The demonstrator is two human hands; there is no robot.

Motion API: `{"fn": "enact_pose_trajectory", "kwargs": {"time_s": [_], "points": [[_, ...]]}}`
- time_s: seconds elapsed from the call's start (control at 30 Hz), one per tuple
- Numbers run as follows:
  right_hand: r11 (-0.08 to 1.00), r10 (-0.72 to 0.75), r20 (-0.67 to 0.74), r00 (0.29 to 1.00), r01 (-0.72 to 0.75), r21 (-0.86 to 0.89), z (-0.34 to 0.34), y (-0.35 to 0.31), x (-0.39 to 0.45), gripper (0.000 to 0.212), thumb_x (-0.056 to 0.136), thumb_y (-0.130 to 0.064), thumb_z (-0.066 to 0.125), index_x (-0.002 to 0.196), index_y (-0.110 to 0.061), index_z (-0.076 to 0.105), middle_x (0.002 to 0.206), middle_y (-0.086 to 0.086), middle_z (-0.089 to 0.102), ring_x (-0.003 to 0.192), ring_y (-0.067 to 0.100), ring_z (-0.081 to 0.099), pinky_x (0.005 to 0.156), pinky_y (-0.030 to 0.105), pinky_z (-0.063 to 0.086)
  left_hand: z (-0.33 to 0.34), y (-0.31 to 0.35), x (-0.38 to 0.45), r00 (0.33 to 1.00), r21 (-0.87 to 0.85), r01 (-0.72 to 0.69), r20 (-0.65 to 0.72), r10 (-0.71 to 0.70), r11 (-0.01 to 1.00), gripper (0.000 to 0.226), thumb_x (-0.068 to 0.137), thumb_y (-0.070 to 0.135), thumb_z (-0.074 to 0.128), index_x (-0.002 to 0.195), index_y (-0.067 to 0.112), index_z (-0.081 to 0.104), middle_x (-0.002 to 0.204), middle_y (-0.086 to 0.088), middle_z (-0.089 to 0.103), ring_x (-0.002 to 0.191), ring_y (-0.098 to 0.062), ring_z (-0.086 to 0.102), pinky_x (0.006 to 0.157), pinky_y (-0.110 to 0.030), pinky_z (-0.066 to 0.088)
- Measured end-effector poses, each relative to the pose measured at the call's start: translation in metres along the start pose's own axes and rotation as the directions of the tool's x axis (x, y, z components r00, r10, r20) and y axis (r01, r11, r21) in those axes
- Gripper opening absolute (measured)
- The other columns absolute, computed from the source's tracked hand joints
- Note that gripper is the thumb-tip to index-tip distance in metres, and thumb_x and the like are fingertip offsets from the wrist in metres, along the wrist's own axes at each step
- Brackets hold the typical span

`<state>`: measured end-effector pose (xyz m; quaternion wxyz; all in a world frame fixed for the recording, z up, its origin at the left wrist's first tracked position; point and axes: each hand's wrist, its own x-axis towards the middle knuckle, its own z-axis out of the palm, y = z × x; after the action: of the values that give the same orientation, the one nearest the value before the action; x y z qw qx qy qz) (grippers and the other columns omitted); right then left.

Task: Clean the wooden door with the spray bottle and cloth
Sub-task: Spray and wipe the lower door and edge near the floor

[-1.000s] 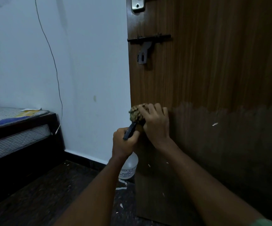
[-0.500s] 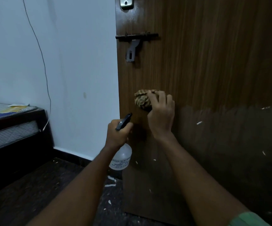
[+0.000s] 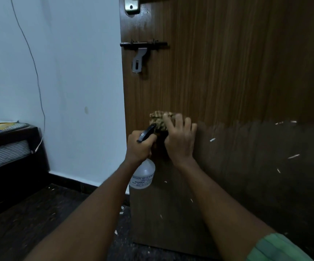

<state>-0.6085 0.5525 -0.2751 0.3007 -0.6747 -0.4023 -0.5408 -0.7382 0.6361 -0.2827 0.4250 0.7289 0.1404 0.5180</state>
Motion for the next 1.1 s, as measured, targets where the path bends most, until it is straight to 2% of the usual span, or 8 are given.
{"fn": "enact_pose_trajectory", "kwargs": {"time_s": [0.2, 0.33, 0.43, 0.6, 0.67, 0.9, 1.0, 1.1], "points": [[0.901, -0.422, 0.141, 0.895, 0.432, -0.040, 0.019, 0.052, -0.106, 0.057, 0.081, -0.024, 0.073, 0.137, -0.022, 0.060, 0.125, 0.011, 0.053, 0.098, 0.033, 0.053, 0.081, 0.046, 0.042, 0.014, 0.009, -0.002, 0.998, 0.018, -0.001, 0.056, 0.000, 1.000, 0.029, 0.097, 0.009, 0.065, 0.070, -0.004, 0.068, 0.065, -0.022, 0.068, 0.042, -0.019, 0.057, 0.044, -0.027, 0.042], [0.994, -0.092, 0.041, 0.995, 0.094, -0.046, -0.007, 0.033, -0.026, 0.050, 0.090, -0.016, 0.050, 0.139, -0.022, 0.059, 0.128, 0.013, 0.055, 0.105, 0.035, 0.052, 0.088, 0.048, 0.041, 0.026, 0.021, 0.000, 0.999, -0.035, 0.005, 0.043, -0.004, 0.999, 0.029, 0.098, 0.005, 0.064, 0.070, 0.003, 0.067, 0.060, -0.013, 0.065, 0.040, -0.018, 0.054, 0.039, -0.025, 0.041], [0.976, 0.217, -0.046, 0.975, -0.217, 0.018, -0.014, 0.030, 0.011, 0.046, 0.092, -0.011, 0.047, 0.134, -0.025, 0.061, 0.126, 0.009, 0.056, 0.106, 0.031, 0.051, 0.089, 0.046, 0.040, 0.030, 0.025, 0.005, 0.997, -0.023, -0.024, 0.066, 0.026, 0.999, 0.029, 0.096, 0.007, 0.065, 0.068, 0.004, 0.067, 0.059, -0.013, 0.066, 0.039, -0.021, 0.053, 0.040, -0.025, 0.040], [0.955, -0.268, 0.063, 0.961, 0.273, -0.111, 0.007, 0.078, -0.099, 0.051, 0.089, -0.024, 0.057, 0.140, -0.021, 0.058, 0.124, 0.015, 0.048, 0.101, 0.035, 0.052, 0.082, 0.049, 0.046, 0.039, 0.018, 0.000, 0.983, 0.006, -0.036, 0.183, 0.034, 0.999, 0.029, 0.093, 0.015, 0.064, 0.073, -0.005, 0.067, 0.062, -0.019, 0.067, 0.043, -0.020, 0.057, 0.043, -0.027, 0.043], [0.937, -0.318, 0.132, 0.939, 0.333, -0.107, 0.006, 0.089, -0.109, 0.053, 0.085, -0.026, 0.064, 0.137, -0.023, 0.060, 0.121, 0.014, 0.050, 0.099, 0.034, 0.054, 0.080, 0.047, 0.045, 0.043, 0.018, -0.003, 0.978, -0.006, -0.019, 0.207, 0.019, 1.000, 0.034, 0.090, 0.022, 0.063, 0.077, -0.009, 0.067, 0.067, -0.026, 0.068, 0.045, -0.024, 0.057, 0.044, -0.028, 0.044], [0.978, 0.200, -0.034, 0.979, -0.201, -0.045, -0.026, 0.067, 0.014, 0.048, 0.089, -0.010, 0.047, 0.132, -0.027, 0.062, 0.121, 0.009, 0.055, 0.105, 0.029, 0.049, 0.088, 0.044, 0.036, 0.059, 0.035, 0.001, 0.983, -0.030, 0.001, 0.182, 0.004, 1.000, 0.027, 0.087, 0.021, 0.063, 0.069, 0.002, 0.068, 0.063, -0.017, 0.069, 0.043, -0.028, 0.055, 0.043, -0.028, 0.041], [0.990, -0.051, 0.039, 0.998, 0.056, -0.128, -0.018, 0.094, -0.052, 0.050, 0.088, -0.018, 0.056, 0.138, -0.022, 0.059, 0.124, 0.015, 0.050, 0.107, 0.035, 0.048, 0.089, 0.049, 0.042, 0.056, 0.036, 0.003, 0.979, -0.029, -0.022, 0.202, 0.028, 0.999, 0.028, 0.090, 0.017, 0.063, 0.070, -0.002, 0.068, 0.065, -0.020, 0.070, 0.042, -0.027, 0.054, 0.042, -0.027, 0.041], [0.918, -0.342, 0.238, 0.909, 0.377, -0.121, -0.020, 0.132, -0.117, 0.067, 0.078, -0.032, 0.081, 0.139, -0.020, 0.056, 0.126, 0.016, 0.047, 0.108, 0.035, 0.051, 0.091, 0.049, 0.045, 0.060, 0.039, 0.001, 0.961, 0.028, -0.080, 0.268, 0.070, 0.996, 0.029, 0.096, 0.011, 0.064, 0.073, -0.006, 0.068, 0.066, -0.023, 0.069, 0.041, -0.022, 0.057, 0.041, -0.027, 0.042]]}}
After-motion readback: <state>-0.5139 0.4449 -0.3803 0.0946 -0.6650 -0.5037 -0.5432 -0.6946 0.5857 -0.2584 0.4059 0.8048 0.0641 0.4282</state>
